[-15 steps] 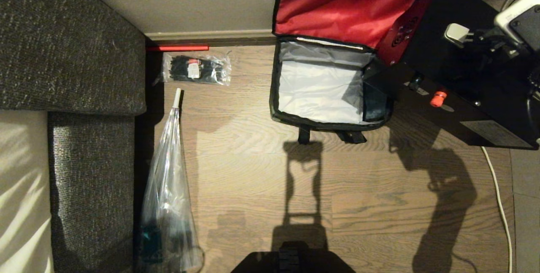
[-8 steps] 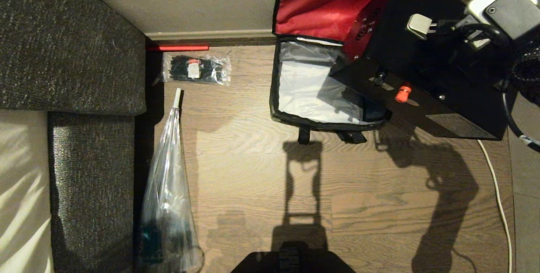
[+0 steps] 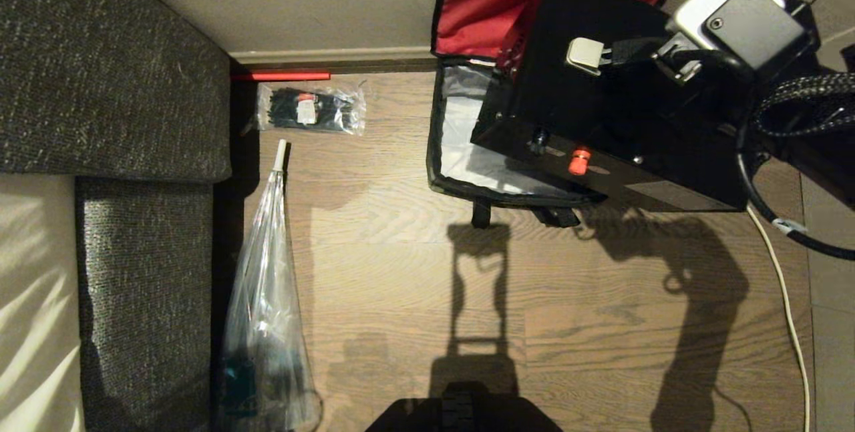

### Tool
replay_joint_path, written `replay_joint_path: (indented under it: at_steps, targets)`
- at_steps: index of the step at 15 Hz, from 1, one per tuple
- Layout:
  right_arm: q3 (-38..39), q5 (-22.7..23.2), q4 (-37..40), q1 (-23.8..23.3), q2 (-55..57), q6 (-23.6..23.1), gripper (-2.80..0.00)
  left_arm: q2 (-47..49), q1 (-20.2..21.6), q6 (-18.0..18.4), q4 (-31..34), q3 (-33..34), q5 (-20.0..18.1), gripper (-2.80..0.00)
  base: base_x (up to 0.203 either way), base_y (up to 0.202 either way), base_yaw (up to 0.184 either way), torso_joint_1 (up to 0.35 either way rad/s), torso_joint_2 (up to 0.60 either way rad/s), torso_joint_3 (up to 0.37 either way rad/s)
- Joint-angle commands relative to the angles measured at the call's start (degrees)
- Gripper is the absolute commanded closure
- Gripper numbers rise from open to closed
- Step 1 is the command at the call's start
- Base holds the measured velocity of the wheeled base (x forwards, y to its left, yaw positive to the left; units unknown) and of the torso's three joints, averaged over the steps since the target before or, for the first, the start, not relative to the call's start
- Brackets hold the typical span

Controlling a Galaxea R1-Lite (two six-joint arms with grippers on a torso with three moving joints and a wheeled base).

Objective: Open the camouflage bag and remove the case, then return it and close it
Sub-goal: Place the black box back

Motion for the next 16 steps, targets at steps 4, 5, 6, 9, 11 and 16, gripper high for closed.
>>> replay_joint_path:
  at_steps: [4,5,6,9,11,16]
  targets:
    - [-2.00,5.74,-0.79,0.07,4.59,-0.02,0.00,0.00,-0.03,-0.05,0.01,-0.01,0.05,0.00,0.000,0.000,0.000,0.000,0.00,0.000]
    - [-2.23,6.61,-0.86,0.05,4.88,0.03,0.00,-0.01,0.04,-0.05,0.01,-0.01,0.05,0.00,0.000,0.000,0.000,0.000,0.00,0.000]
    - [-2.67,8.10,-0.85,0.05,5.32,-0.03,0.00,-0.01,0.05,-0.05,0.01,-0.01,0.05,0.00,0.000,0.000,0.000,0.000,0.00,0.000]
    - [-3.96,9.81,-0.66,0.09,6.72,0.37,0.00,-0.04,0.05,-0.05,0.01,-0.01,0.05,0.00,0.000,0.000,0.000,0.000,0.00,0.000]
    - [-6.28,11.15,0.00,0.07,7.87,0.73,0.00,-0.08,-0.03,-0.05,0.01,-0.01,0.05,0.00,0.000,0.000,0.000,0.000,0.00,0.000]
    - [-9.62,13.33,0.29,-0.03,11.06,2.48,0.00,-0.02,-0.01,-0.05,0.01,-0.01,0.05,0.00,0.000,0.000,0.000,0.000,0.00,0.000]
